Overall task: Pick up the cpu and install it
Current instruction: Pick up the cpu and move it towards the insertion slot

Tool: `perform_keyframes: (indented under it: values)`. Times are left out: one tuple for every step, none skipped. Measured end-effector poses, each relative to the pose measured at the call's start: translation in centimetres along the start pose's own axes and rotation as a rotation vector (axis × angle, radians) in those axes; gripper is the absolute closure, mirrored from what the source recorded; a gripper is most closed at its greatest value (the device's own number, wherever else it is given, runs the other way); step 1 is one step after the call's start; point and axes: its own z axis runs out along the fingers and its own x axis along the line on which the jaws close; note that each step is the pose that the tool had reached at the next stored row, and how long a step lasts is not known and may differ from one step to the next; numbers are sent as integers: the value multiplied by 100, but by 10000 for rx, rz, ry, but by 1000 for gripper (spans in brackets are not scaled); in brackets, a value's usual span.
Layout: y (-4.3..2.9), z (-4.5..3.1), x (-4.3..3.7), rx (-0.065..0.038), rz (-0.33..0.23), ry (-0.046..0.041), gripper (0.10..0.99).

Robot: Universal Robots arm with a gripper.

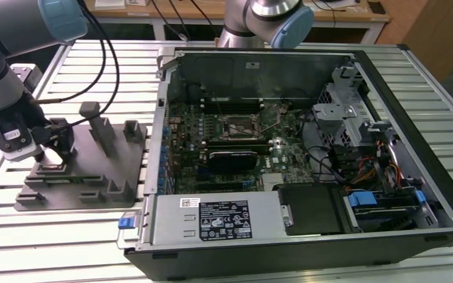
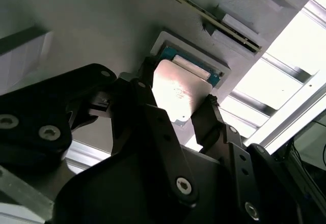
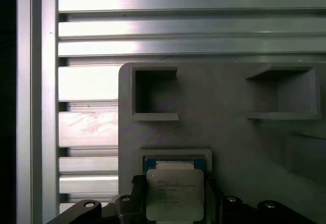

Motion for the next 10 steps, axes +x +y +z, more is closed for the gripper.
perform_keyframes:
  values:
    - [1, -15, 0, 0, 0, -1, 541]
    - [1, -32, 0, 0, 0, -1, 541]
    - [2, -48, 0, 0, 0, -1, 541]
    - [3, -66, 0, 0, 0, 0, 541]
    - [3, -82, -1, 0, 0, -1, 541]
    - [4, -101, -1, 0, 0, 0, 541]
    - [5, -117, -1, -1, 0, -1, 541]
    - [5, -130, -1, 0, -1, -3, 541]
    - [6, -144, -1, 0, -2, -4, 541]
    - [7, -160, -1, -1, -1, -5, 541]
